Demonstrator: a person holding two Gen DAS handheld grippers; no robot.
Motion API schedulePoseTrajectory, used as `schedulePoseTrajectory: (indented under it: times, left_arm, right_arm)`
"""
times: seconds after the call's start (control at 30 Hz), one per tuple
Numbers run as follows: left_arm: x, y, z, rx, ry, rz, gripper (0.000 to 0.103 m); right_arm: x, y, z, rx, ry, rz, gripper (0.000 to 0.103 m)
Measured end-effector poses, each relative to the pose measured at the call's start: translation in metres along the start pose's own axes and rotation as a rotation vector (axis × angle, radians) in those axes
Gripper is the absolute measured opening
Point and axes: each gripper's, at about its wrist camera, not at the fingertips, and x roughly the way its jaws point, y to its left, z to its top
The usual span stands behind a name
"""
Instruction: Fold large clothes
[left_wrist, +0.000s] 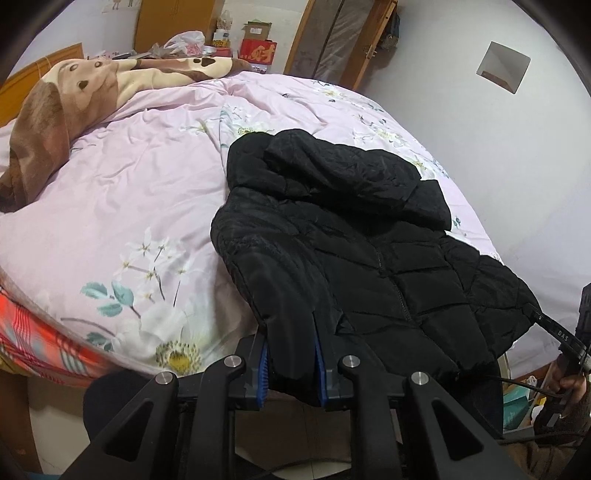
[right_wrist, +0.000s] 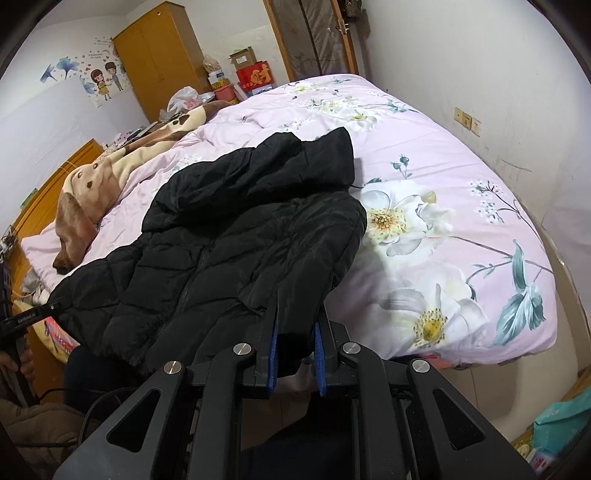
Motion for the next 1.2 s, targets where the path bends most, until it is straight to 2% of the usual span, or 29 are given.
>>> schedulePoseTrajectory:
  times: [0.2,0.33,0.4,0.57,0.7,1.03,1.2]
  left_arm:
    - [0.004,-0.004,0.037,-0.022,-0.033,-0.025,0.02]
    - [0.008,-0.002,0.075,-0.066,-0.071,-0.051,0.02]
    - [0.011,-0.004,0.092,-0.067,-0.09,-0.028,0.02]
    - [0.023,-0.003,0.139,-0.093,-0.11,-0.05,0.02]
    - [0.035,-0.002,0.171,-0.105,-0.131,-0.015,0.02]
    - [0.076,-0.001,0.241,-0.123,-0.124,0.027,0.02]
    - [0.113,0.009,0.276,-0.147,-0.087,0.05,0.02]
  right_arm:
    - [0.002,0.01,0.035,-0.031,-0.032,0.012,0.016]
    - [0.007,0.014,0.066,-0.035,-0.055,0.025,0.016]
    - [0.011,0.018,0.083,-0.04,-0.063,0.028,0.016]
    - [0.027,0.021,0.125,-0.036,-0.063,0.029,0.015]
    - [0.039,0.015,0.153,-0.019,-0.059,0.042,0.015]
    - [0.085,0.003,0.22,0.032,-0.013,0.05,0.015]
    - [0.113,-0.005,0.251,0.057,0.015,0.048,0.016]
